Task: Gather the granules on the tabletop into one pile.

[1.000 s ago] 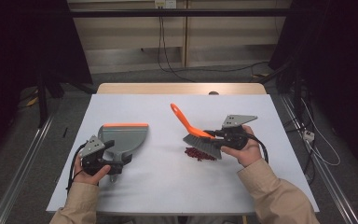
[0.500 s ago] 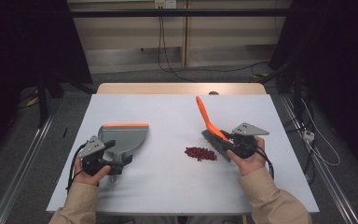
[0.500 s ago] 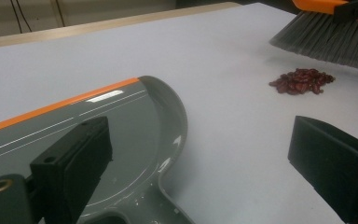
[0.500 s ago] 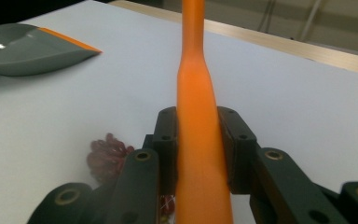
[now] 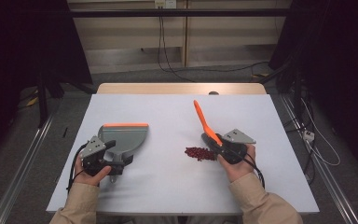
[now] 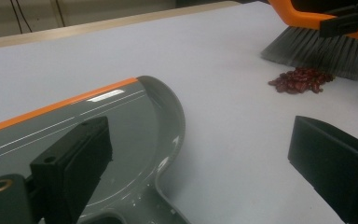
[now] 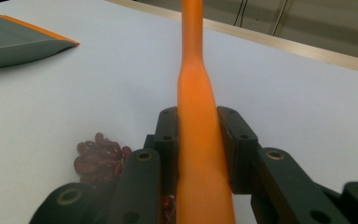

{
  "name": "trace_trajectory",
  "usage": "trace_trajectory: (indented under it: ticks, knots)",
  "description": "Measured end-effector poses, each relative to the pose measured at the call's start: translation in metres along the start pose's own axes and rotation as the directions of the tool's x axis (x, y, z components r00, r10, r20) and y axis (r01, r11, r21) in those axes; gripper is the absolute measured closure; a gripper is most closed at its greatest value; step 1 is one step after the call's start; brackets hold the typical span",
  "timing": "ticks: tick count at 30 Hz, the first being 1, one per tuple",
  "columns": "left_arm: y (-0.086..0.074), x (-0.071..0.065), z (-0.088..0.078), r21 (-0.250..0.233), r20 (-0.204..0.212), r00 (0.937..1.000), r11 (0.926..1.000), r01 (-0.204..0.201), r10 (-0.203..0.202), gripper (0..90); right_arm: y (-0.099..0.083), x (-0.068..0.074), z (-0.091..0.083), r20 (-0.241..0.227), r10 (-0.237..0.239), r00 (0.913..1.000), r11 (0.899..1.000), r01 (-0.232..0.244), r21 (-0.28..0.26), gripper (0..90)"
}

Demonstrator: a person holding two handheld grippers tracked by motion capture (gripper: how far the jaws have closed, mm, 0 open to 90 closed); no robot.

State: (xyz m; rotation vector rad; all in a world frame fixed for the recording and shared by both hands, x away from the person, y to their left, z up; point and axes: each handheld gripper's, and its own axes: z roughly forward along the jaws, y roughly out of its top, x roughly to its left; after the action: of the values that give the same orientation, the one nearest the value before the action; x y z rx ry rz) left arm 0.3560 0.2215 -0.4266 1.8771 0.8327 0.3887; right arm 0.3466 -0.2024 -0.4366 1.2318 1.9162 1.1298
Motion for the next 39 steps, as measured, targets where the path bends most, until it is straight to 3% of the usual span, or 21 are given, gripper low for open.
trace_trajectory:
  ticks: [10,20,26,31,39]
  knots:
    - [0.0,0.0,0.0,0.001,0.002,1.0,1.0,0.006,-0.006,6.0,0.002,0.011,0.01,0.024,0.012,0.9996,0.999,-0.011,-0.035,71.6]
    - [0.0,0.001,0.0,0.002,0.0,1.0,1.0,0.008,-0.008,6.0,0.007,0.018,0.021,-0.005,0.024,0.9997,0.999,-0.024,-0.046,71.6]
    - [-0.001,0.001,0.001,0.006,0.002,1.0,1.0,0.005,-0.005,6.0,0.008,0.016,0.025,-0.017,0.047,0.9988,0.998,-0.047,-0.049,71.5]
    - [-0.001,0.001,0.001,0.006,0.001,1.0,1.0,0.003,-0.003,6.0,0.011,0.017,0.027,-0.035,0.03,0.9989,0.999,-0.032,-0.044,71.5]
    - [0.0,0.001,0.0,0.002,-0.004,1.0,1.0,0.004,-0.004,6.0,0.014,0.007,0.024,-0.051,0.048,0.9975,0.998,-0.051,-0.048,71.5]
